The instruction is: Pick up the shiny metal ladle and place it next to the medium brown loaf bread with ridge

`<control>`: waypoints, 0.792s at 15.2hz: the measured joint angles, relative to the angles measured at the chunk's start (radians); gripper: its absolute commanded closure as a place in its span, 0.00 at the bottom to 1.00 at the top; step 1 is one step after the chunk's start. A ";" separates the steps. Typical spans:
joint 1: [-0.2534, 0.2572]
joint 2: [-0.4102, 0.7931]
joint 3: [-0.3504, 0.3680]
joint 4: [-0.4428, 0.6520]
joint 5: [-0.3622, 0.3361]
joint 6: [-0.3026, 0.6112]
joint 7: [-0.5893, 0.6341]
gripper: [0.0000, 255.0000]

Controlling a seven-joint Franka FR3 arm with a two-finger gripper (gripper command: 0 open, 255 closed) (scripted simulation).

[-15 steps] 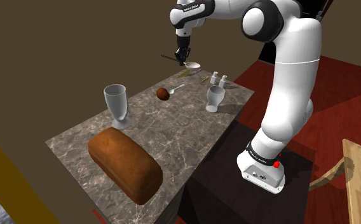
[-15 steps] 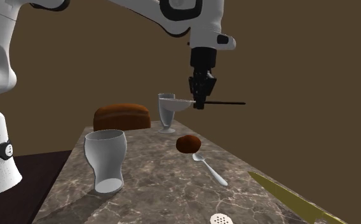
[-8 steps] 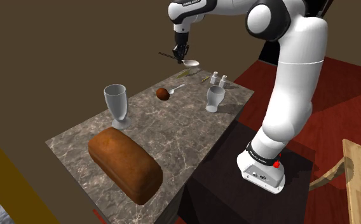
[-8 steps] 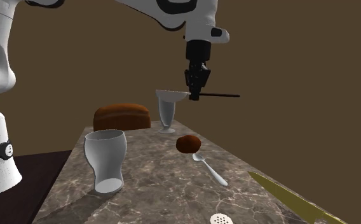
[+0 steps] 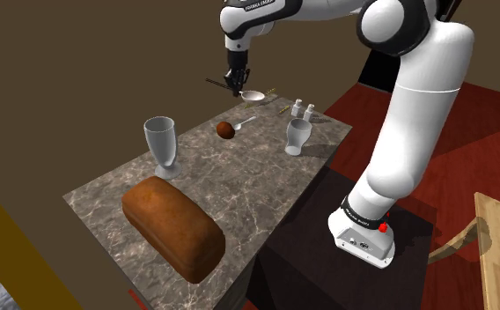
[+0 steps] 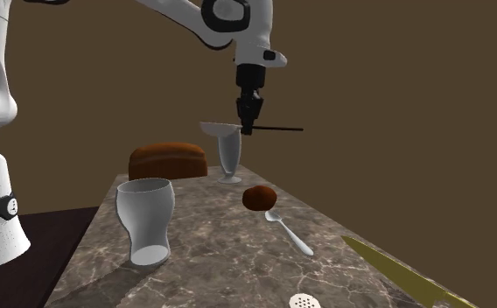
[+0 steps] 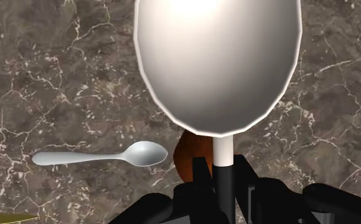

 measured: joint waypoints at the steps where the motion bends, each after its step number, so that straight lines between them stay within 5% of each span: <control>1: 0.015 -0.001 0.010 0.001 0.000 -0.002 0.024 1.00; 12: 0.160 -0.052 0.108 -0.063 -0.002 0.014 0.266 1.00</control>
